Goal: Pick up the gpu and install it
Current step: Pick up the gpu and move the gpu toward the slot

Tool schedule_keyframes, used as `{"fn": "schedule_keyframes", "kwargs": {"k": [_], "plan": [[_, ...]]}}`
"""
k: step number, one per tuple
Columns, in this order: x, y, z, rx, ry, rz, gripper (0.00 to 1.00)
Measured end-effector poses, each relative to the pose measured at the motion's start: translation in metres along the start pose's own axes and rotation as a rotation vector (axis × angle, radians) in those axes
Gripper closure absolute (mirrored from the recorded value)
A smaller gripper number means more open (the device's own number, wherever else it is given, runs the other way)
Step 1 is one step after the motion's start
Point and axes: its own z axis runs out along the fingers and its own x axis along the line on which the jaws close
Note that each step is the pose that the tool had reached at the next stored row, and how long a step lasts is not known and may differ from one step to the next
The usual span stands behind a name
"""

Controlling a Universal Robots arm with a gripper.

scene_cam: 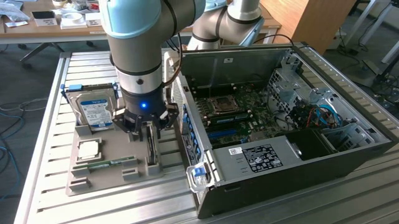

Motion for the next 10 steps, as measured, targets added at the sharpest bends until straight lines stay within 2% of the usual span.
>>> {"fn": "schedule_keyframes", "kwargs": {"k": [10], "plan": [[0.0001,-0.0001,0.0035,0.0,0.0,0.0,0.53]]}}
